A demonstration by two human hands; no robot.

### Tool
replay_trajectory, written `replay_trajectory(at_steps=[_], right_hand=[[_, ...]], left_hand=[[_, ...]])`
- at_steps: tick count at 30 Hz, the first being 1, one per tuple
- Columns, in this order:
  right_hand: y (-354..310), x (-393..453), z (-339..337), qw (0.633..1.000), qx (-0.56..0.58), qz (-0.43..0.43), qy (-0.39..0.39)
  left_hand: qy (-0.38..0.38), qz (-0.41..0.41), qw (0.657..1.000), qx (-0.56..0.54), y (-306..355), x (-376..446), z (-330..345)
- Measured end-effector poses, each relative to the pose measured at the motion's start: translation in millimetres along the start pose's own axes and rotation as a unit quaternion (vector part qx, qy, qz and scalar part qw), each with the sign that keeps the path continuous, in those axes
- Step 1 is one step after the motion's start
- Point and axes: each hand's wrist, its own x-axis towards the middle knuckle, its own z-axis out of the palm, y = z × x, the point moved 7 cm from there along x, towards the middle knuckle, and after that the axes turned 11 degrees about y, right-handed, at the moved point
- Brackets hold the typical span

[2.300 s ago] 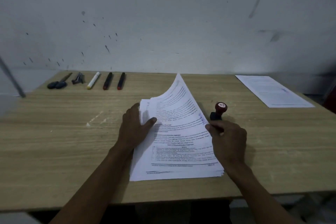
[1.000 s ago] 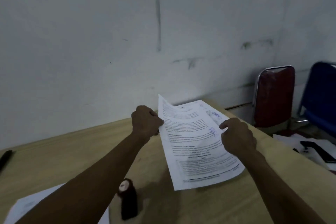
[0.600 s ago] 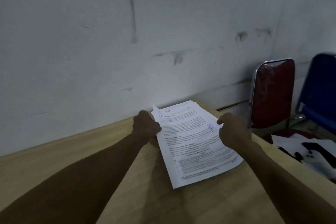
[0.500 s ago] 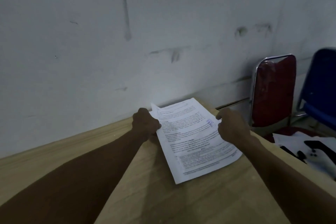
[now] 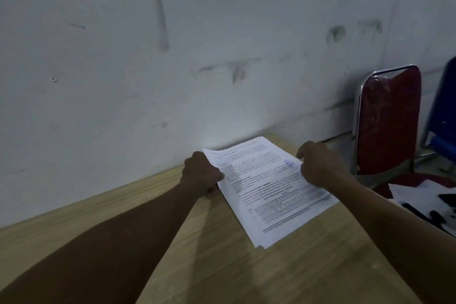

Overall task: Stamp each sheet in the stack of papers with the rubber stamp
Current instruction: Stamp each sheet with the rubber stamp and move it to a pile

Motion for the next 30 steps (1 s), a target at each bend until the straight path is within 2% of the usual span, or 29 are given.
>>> replay_trajectory(at_steps=[9,17,23,27,30], right_hand=[[3.0,-2.6,1.3,1.000,-0.006,-0.005,0.012],[-11.8,-25.0,-10.7,0.996,0.028,-0.032,0.077],[-60.8,-87.8,-30.5,0.991,0.113,-0.063,0.041],[-102.5,-147.9,-50.5,0.978,0.193,-0.081,-0.010],[-138.1,-197.4,-65.7,0.966,0.221,-0.126,-0.052]], left_hand=[[-0.018,0.002,1.000,-0.005,-0.9,-2.4,1.3],[-0.035,0.001,0.999,-0.030,0.7,-12.1,-19.2],[-0.028,0.038,0.997,-0.057,5.9,-40.5,-82.1],[-0.055,0.074,0.993,-0.071,1.1,-70.7,-133.0],[-0.065,0.112,0.989,-0.077,-7.4,-99.7,-175.8]])
